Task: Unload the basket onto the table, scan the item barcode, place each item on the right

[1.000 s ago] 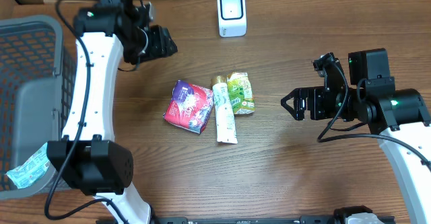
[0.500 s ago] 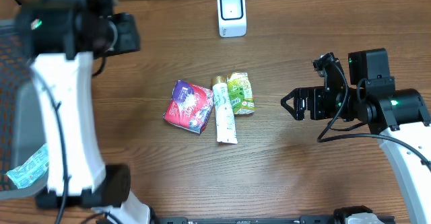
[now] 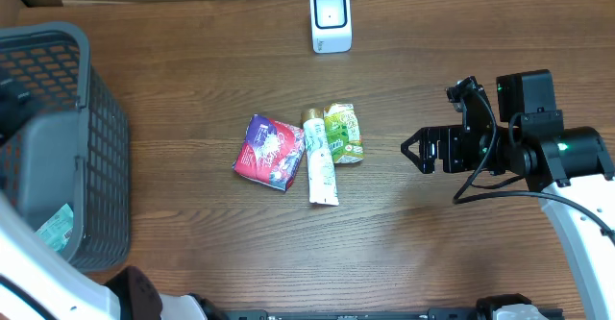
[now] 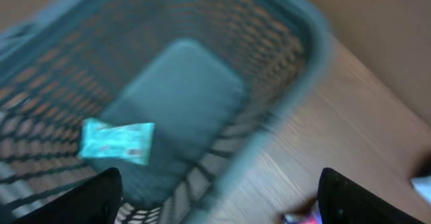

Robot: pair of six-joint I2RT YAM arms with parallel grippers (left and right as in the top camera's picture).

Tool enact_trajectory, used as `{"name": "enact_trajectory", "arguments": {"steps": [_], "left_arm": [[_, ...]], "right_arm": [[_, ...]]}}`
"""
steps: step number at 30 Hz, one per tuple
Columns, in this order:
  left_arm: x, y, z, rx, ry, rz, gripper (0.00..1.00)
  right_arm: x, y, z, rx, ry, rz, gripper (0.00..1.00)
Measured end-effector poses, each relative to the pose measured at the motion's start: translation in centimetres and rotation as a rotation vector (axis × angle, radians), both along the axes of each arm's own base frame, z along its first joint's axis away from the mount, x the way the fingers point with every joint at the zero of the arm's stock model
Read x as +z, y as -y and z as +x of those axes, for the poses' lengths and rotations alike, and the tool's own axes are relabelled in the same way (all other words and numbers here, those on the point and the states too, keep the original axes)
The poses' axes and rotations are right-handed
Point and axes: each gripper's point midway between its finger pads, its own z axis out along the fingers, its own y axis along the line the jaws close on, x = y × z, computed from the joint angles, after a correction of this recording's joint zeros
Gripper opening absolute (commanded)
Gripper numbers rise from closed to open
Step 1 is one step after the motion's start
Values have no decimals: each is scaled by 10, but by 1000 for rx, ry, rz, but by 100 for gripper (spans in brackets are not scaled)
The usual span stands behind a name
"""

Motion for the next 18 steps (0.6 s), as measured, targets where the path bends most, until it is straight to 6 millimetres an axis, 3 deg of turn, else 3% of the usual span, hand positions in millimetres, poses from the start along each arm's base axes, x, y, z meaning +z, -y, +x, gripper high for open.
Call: {"name": "enact_trajectory", "arguments": {"steps": [2,7,18], "left_arm": [[-3,-23,-19,100,7,-23,97],[-12,-65,-61,338,29,-86,98],[-70,-121,-69,519,-30,-269,96]], "right_arm": [[0,0,0,0,-1,-1,100],[-1,0,-2,0,-9,-1,100],[-2,0,-2,0,-11,-2,100]]}}
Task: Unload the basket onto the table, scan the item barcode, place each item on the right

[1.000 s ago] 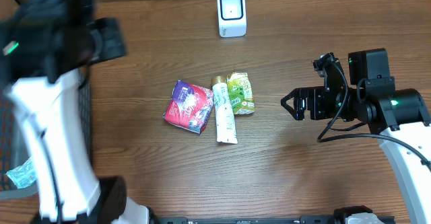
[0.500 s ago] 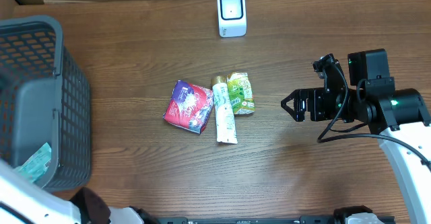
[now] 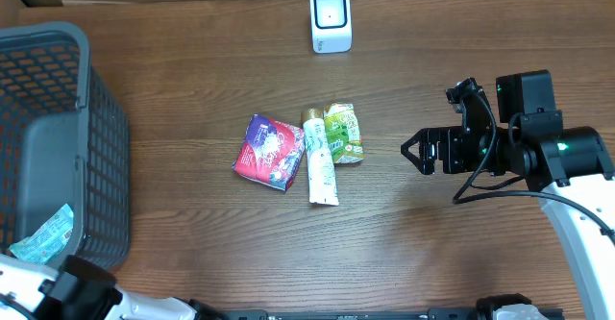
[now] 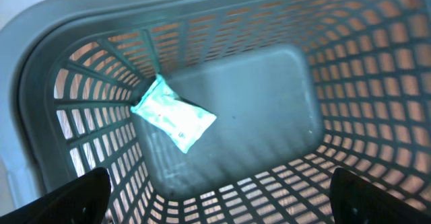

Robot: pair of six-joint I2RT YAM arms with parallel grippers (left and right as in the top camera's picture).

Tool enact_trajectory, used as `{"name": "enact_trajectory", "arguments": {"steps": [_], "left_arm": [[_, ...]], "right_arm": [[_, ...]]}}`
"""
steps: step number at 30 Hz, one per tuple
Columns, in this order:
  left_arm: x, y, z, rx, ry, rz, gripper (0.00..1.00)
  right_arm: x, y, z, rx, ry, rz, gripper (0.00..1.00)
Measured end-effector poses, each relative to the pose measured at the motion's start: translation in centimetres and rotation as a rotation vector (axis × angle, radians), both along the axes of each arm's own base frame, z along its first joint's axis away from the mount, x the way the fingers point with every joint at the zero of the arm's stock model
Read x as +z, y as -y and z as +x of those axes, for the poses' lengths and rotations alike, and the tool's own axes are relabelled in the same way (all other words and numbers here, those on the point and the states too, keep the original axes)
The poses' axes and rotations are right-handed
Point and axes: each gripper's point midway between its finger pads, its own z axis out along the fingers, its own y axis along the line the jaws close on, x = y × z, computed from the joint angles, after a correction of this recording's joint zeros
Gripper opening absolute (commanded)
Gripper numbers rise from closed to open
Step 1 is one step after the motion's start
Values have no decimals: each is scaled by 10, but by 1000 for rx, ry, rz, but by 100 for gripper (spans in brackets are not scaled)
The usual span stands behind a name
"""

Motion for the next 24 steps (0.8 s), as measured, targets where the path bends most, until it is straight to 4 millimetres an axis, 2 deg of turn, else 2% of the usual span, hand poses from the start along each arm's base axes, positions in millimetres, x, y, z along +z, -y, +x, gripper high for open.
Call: {"name": "enact_trajectory", "arguments": {"steps": [6,10,17,24], "left_arm": [[-11,-15,-14,68,-7,-32,97],[-19,-18,-14,75,-17,-54,97],[-63,-27,-6,66,-72,-138,96],[-112,-21,-1,59,-148,-225,96]], "right_arm": [[-8,0,-1,0,-24,-3,100],[-9,0,0,0,-29,-4,100],[-9,0,0,0,-29,-4,100],[-9,0,0,0,-29,-4,100]]}}
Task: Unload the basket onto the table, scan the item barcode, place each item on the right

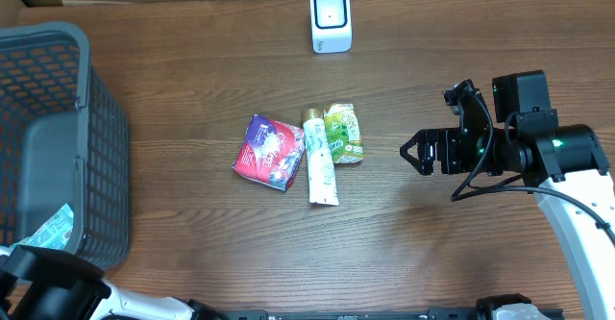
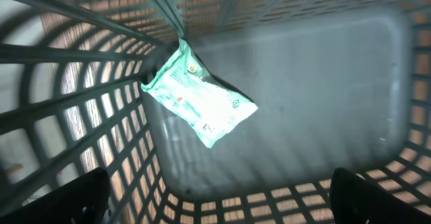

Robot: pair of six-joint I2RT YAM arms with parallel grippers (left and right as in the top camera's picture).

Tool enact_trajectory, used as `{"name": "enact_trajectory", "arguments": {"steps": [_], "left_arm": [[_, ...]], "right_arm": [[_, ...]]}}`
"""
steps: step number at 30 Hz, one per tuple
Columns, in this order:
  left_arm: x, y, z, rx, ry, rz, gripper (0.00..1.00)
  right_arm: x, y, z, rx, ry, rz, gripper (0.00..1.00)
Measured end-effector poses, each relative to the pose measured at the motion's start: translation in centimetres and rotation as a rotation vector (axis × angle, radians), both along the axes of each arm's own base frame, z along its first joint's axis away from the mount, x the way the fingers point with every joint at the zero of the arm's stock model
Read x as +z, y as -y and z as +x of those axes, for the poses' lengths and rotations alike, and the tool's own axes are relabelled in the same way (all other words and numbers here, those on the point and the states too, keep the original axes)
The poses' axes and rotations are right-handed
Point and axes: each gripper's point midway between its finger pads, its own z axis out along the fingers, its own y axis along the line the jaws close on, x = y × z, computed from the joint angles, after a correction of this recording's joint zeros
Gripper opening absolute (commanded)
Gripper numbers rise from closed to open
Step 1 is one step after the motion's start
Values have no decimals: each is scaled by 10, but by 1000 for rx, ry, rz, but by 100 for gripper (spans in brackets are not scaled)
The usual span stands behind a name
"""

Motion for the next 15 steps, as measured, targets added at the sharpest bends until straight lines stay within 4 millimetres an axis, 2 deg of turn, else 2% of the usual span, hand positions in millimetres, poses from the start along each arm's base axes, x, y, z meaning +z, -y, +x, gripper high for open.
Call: {"name": "enact_trajectory", "arguments": {"steps": [7,15], "left_arm": [[-51,5,2,16,-68,-55,95],[-96,6,-5,43,-110,-74,95]], "right_arm": [[0,0,0,0,0,0,100],[0,0,0,0,0,0,100]]}}
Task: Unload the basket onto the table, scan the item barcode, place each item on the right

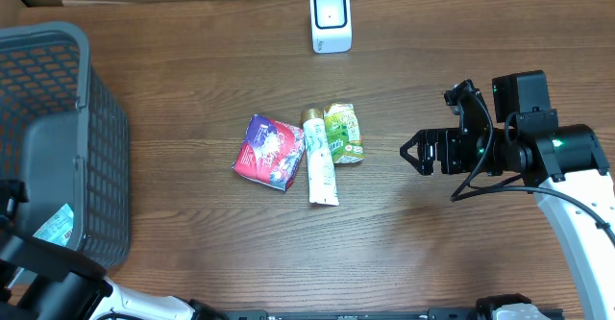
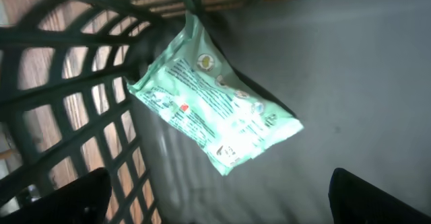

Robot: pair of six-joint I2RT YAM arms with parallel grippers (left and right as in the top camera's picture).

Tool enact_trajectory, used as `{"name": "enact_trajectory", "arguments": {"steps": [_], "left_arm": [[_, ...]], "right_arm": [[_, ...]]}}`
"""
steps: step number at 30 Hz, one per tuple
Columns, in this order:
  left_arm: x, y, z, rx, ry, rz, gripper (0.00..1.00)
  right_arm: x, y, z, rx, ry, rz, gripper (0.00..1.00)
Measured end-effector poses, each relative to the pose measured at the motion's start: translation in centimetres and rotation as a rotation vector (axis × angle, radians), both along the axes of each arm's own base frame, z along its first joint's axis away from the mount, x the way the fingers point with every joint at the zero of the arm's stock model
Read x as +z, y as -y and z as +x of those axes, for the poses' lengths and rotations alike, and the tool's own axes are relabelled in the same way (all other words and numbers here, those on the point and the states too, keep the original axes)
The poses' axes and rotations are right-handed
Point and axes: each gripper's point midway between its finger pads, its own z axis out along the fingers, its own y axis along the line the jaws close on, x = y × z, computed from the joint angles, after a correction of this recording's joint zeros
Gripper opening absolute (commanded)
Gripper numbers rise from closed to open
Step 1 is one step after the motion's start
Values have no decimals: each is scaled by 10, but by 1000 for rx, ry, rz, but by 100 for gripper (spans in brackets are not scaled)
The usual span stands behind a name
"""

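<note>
A mint-green packet (image 2: 215, 109) lies in the corner of the grey basket (image 1: 96, 99), also visible from overhead as the packet (image 1: 55, 226). My left gripper (image 2: 215, 204) hangs open inside the basket just above the packet, fingertips (image 2: 60, 197) wide apart and holding nothing. The white scanner (image 1: 331, 18) stands at the table's back. A purple-red packet (image 1: 269, 152), a white tube (image 1: 321, 166) and a green pouch (image 1: 344, 133) lie mid-table. My right gripper (image 1: 413, 152) is open, to the right of them.
The basket's latticed wall (image 2: 74, 69) rises close on the left of my left gripper. A cardboard edge runs along the table's back left. Bare wood lies between the items and the scanner.
My left gripper is lower in the basket, and the mint-green packet fills more of the wrist view. The right arm and the table items have not moved.
My left gripper was over the basket's rim, open, with the packet on the floor below. Then it looked straight down into the basket. Then it was down among the walls, and now it is close over the packet. The right gripper stayed open in place.
</note>
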Motion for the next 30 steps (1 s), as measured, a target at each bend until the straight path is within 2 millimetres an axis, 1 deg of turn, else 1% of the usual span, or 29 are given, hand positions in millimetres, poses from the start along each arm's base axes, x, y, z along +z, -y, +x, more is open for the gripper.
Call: {"name": "enact_trajectory", "arguments": {"steps": [11,16,22,23,25,29,30], "left_arm": [[-55,6,-2,-2,-14,-5,96],[-79,8,-3,-2,-4,7,98],[-100,12,-2,-5,15,16,98],[-103,12,-1,-8,21,21,97],[-104,12,1,-7,31,32,92],[-104,12,1,-6,37,41,77],[-104,12,1,-6,38,42,71]], "right_arm": [[0,0,0,0,0,0,100],[0,0,0,0,0,0,100],[0,0,0,-1,-1,0,100],[0,0,0,0,0,0,100],[0,0,0,-1,0,0,100],[0,0,0,-1,-1,0,100],[0,0,0,-1,0,0,100]]}}
